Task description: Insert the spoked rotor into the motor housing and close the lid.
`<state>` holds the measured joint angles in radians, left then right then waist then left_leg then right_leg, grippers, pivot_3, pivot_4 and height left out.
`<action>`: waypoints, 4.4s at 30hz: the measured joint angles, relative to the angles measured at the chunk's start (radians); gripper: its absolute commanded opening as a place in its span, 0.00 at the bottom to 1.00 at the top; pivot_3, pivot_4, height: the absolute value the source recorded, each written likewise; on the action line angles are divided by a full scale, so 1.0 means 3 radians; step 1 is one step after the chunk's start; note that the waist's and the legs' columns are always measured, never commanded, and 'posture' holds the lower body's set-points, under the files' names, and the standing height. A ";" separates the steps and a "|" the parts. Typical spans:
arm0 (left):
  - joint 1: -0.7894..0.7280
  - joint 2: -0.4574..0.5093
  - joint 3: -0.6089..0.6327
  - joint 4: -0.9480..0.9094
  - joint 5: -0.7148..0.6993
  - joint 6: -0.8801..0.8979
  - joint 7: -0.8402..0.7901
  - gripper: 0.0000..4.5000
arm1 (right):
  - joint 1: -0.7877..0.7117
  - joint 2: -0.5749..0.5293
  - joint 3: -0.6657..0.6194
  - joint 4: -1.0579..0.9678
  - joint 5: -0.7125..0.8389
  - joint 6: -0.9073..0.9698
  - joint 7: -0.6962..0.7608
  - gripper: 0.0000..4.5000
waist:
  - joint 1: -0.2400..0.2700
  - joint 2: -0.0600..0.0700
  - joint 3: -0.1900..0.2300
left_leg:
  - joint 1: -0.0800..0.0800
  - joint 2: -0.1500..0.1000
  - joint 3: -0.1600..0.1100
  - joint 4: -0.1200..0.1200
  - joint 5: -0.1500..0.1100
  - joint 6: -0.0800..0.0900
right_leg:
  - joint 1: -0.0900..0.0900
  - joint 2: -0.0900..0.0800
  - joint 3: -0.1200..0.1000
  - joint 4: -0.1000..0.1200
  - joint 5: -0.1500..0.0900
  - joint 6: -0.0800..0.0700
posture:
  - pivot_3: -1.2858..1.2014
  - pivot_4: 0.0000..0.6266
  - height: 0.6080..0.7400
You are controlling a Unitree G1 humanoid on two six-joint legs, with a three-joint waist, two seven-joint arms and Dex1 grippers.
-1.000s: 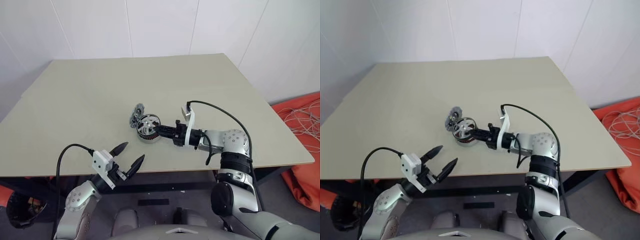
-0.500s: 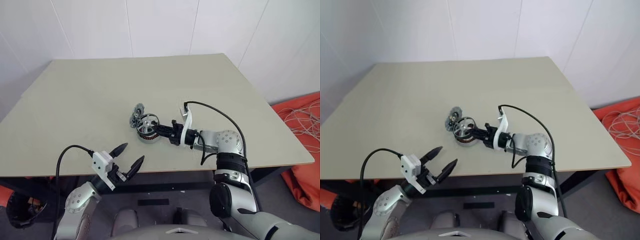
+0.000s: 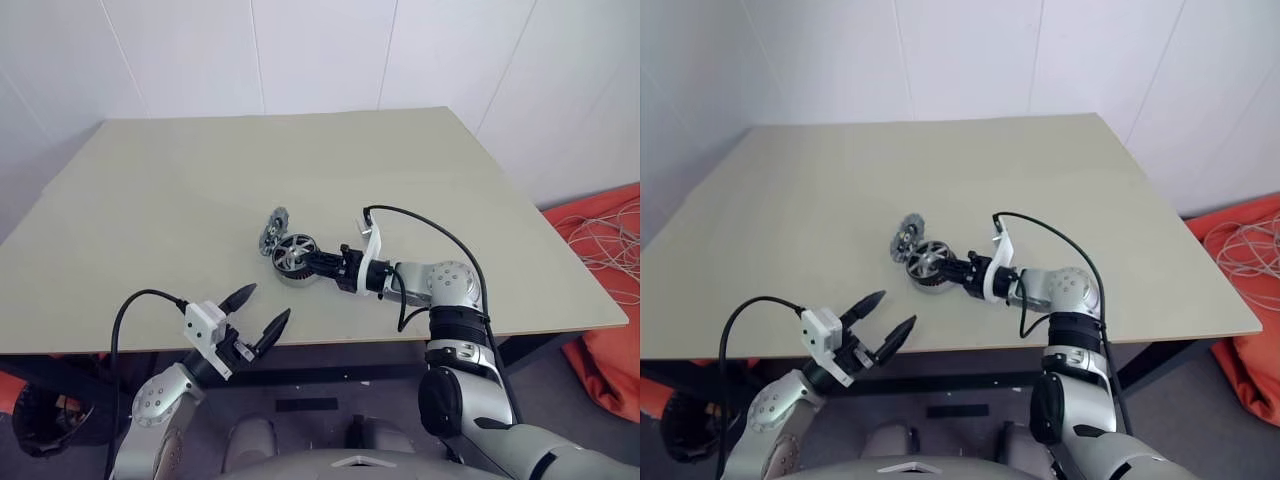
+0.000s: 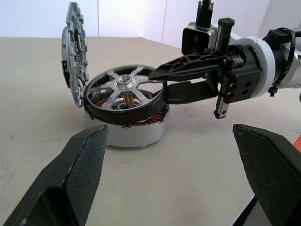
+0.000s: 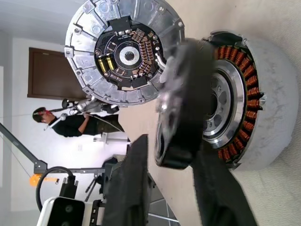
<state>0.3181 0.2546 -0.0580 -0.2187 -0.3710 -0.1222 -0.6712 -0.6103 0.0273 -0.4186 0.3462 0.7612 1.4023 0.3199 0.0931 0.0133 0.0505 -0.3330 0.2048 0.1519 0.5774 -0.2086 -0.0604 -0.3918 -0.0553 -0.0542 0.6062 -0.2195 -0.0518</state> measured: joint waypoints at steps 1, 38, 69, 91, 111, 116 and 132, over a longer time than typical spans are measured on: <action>0.0007 0.0000 -0.0012 -0.0021 0.0000 0.0008 0.0006 1.00 | 0.0000 -0.0001 -0.0002 0.0000 0.0006 0.0000 0.0007 0.60 | 0.0000 0.0000 0.0000 | 0.0000 0.0000 0.0000 0.0000 0.0000 0.0000 | 0.0000 0.0000 0.0000 0.0000 0.0000 0.0000 | 0.52 0.00 1.00; 0.0012 0.0027 -0.0048 -0.0106 -0.0005 0.0086 -0.0001 1.00 | 0.0114 -0.0674 0.0512 -0.0729 -0.0037 -0.0239 0.0321 0.69 | 0.0011 -0.0002 0.0000 | -0.0003 -0.0001 0.0000 -0.0001 0.0002 -0.0002 | 0.0004 -0.0003 0.0000 -0.0003 -0.0002 0.0005 | 0.52 0.00 1.00; 0.0076 0.0039 -0.0067 -0.0332 -0.0010 0.0226 0.0131 1.00 | 0.0347 -0.0560 0.2303 -0.0465 -0.1866 -0.3119 0.1132 0.00 | -0.0080 -0.0013 0.0003 | -0.0007 -0.0001 -0.0002 -0.0001 -0.0006 0.0011 | 0.0002 -0.0003 0.0000 -0.0002 -0.0002 0.0005 | 0.52 0.00 1.00; -0.0006 0.0022 -0.0052 -0.0207 -0.0018 0.0254 0.0080 1.00 | 0.0264 -0.0941 0.2506 -0.0526 -0.2059 -0.2981 0.1515 0.00 | -0.0080 -0.0017 0.0001 | -0.0002 -0.0001 -0.0002 0.0001 -0.0006 0.0011 | 0.0008 -0.0002 0.0000 -0.0001 -0.0002 0.0005 | 0.52 0.00 1.00; 0.0024 -0.0068 0.0038 0.0008 -0.0031 0.0002 -0.0009 1.00 | 0.0419 -0.1278 0.2445 -0.1281 -0.1983 -0.2849 0.1824 0.00 | -0.0074 -0.0019 0.0001 | 0.0001 0.0001 -0.0002 0.0003 -0.0006 0.0012 | 0.0009 0.0000 0.0000 0.0000 -0.0002 0.0004 | 0.52 0.00 1.00; 0.0003 0.0020 0.0115 0.0049 -0.0123 0.0084 -0.0035 1.00 | 0.0569 -0.1288 0.2295 -0.1300 -0.1982 -0.2825 0.1656 0.00 | -0.0076 -0.0019 0.0001 | 0.0001 0.0001 -0.0002 0.0003 -0.0005 0.0012 | 0.0009 0.0000 0.0000 0.0001 -0.0002 0.0004 | 0.52 0.00 1.00; -0.0211 0.0294 0.0571 0.0092 -0.0384 0.0375 -0.0122 1.00 | 0.0787 -0.1351 0.2076 -0.1360 -0.1935 -0.2826 0.1471 0.00 | -0.0075 -0.0019 0.0000 | 0.0001 0.0000 -0.0003 0.0005 -0.0005 0.0012 | 0.0009 0.0001 0.0000 0.0002 -0.0002 0.0004 | 0.52 0.00 1.00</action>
<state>0.2547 0.3429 0.1133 -0.1913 -0.4862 -0.0098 -0.7078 -0.3741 -0.3781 0.2042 -0.0618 0.1807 0.5545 0.7612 0.0705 0.0075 0.0506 -0.3327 0.2049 0.1511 0.5789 -0.2102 -0.0569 -0.3891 -0.0551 -0.0543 0.6068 -0.2201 -0.0506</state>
